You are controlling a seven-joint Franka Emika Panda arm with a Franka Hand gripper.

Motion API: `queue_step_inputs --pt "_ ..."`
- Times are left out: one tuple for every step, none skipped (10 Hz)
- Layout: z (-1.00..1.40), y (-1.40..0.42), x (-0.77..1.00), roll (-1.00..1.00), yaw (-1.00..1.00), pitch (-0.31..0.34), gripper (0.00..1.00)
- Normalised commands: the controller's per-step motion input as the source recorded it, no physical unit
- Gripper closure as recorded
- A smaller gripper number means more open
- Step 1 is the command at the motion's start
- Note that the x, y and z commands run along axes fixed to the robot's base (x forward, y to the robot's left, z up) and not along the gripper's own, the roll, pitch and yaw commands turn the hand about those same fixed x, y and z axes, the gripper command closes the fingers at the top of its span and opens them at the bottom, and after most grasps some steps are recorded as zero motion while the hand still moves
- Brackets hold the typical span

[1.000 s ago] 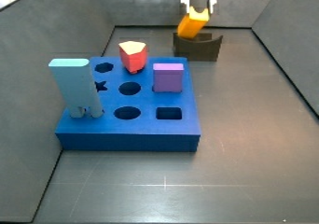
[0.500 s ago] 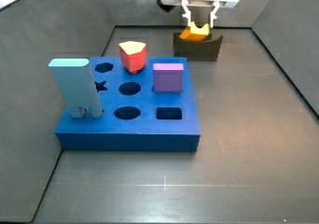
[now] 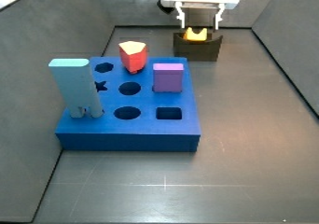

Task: Pick up the arch object. Move up. Place the arch object on the fixture. Regrasp the arch object. Move to above the board. Insert the arch object.
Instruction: Regrasp the arch object.

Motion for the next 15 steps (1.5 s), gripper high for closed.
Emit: queue_step_inputs --pt "1.00 0.00 0.00 -0.01 0.02 -0.008 0.00" --pt "1.00 0.01 -0.01 0.00 0.03 0.003 0.00" --pt "1.00 0.01 -0.03 0.01 0.04 0.014 0.00" --pt "1.00 0.00 -0.03 0.03 0.04 0.030 0.00" --pt "1.00 0.00 -0.04 0.05 0.03 0.058 0.00" --pt "0.87 0.01 -0.04 0.05 0.02 0.079 0.00" --pt "0.70 0.01 -0.03 0.05 0.01 0.095 0.00" --pt "0.45 0.00 -0.03 0.05 -0.01 0.099 0.00" --pt "0.27 0.01 -0.03 0.04 -0.02 0.096 0.00" --pt "0.39 -0.74 -0.08 1.00 0.02 0.071 0.00" --pt "0.30 -0.70 -0.07 1.00 0.02 0.067 0.00" --pt "0.21 -0.57 -0.08 1.00 0.01 0.058 0.00" --pt "0.10 -0.42 -0.09 1.00 0.01 0.050 0.00" --pt "0.06 -0.25 -0.08 1.00 0.01 0.046 0.00" --pt "0.04 -0.07 -0.05 1.00 0.01 0.046 0.00"
